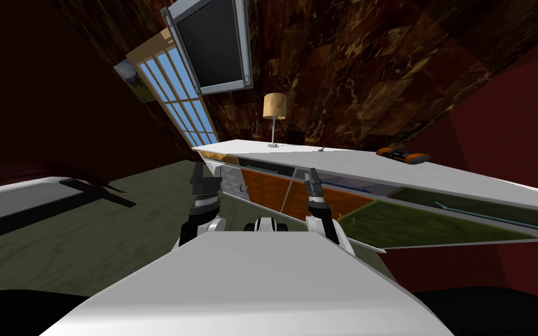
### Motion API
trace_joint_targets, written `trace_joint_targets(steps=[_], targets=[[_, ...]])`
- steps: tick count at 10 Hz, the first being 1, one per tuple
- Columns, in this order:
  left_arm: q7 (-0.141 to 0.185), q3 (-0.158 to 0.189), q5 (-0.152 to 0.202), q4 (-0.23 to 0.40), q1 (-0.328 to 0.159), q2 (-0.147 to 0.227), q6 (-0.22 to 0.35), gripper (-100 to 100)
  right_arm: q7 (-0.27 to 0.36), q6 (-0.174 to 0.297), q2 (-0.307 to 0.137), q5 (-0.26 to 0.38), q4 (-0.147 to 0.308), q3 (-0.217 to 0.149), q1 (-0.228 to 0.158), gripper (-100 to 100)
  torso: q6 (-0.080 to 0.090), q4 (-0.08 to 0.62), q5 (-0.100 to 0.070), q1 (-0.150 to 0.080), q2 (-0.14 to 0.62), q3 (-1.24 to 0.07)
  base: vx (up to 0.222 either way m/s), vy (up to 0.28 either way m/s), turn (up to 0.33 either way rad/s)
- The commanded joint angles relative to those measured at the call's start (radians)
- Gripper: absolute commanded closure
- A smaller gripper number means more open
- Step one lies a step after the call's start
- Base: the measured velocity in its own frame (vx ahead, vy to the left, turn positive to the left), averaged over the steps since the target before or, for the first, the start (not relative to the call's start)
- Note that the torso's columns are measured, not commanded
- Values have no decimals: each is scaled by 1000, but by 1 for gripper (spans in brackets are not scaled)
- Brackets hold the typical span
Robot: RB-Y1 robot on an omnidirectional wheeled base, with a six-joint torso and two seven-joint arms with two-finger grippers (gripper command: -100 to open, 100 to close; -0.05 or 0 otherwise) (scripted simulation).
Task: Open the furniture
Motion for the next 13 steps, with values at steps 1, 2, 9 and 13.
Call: trace_joint_targets(steps=[1,2,9,13], targets=[[0,0,0,0,0,0,0,0,27,59,-44,81,21,10,-11,-100,0,3,0,0,3,-4,32,23,-5],[0,0,0,0,0,0,0,0,27,59,-44,93,21,10,-11,-100,0,4,0,0,3,-5,26,15,-4],[0,0,0,0,0,0,0,0,87,181,-94,308,74,31,-39,-100,0,2,-1,-2,2,-6,23,11,-6],[0,0,0,0,0,0,0,0,125,255,-114,435,104,45,-56,-100,-3,-3,-4,-4,-9,-13,18,12,-10]])
